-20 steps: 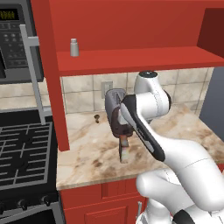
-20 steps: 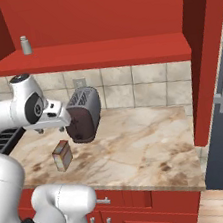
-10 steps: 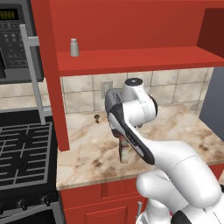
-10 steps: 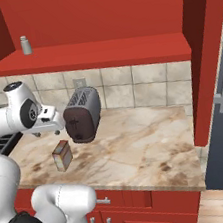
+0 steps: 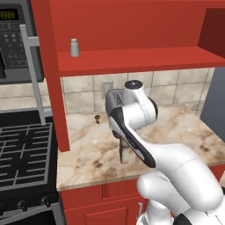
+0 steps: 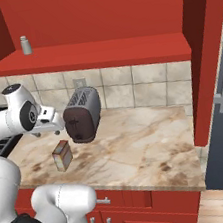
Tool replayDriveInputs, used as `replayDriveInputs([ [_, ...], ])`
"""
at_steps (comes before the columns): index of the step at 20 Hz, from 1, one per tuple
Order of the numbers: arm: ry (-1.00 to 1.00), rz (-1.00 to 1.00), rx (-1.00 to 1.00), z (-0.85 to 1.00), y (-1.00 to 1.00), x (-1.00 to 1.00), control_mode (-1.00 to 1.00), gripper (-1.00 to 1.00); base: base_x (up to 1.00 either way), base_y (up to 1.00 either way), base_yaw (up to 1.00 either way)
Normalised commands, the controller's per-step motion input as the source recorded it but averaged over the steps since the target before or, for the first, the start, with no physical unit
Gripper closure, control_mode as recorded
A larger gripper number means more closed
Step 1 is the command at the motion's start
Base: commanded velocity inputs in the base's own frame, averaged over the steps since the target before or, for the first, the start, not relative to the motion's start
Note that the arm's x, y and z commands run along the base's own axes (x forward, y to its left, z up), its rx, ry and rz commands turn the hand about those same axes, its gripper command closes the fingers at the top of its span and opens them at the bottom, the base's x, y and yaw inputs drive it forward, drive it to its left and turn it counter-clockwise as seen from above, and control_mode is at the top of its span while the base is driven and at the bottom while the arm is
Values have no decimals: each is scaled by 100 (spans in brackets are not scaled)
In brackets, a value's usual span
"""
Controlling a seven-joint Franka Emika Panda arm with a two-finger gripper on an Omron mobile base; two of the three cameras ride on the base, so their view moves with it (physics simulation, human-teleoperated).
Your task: Pick the boxed food and canned food from the counter and place them in the cabinets closest to them.
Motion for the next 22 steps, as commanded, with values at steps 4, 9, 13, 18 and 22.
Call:
replayDriveInputs([
  [4, -13, 0, -2, -19, 0, 0, -100, -100, 0, 0, 0],
  [9, -9, 0, -4, -26, 0, 0, -100, -100, 0, 0, 0],
  [13, -5, 0, -5, -24, 1, 0, -100, -100, 0, 0, 0],
  [18, 0, 0, 0, 0, 0, 0, -100, -100, 0, 0, 0],
  [22, 0, 0, 0, -14, 0, 3, -100, -100, 0, 0, 0],
])
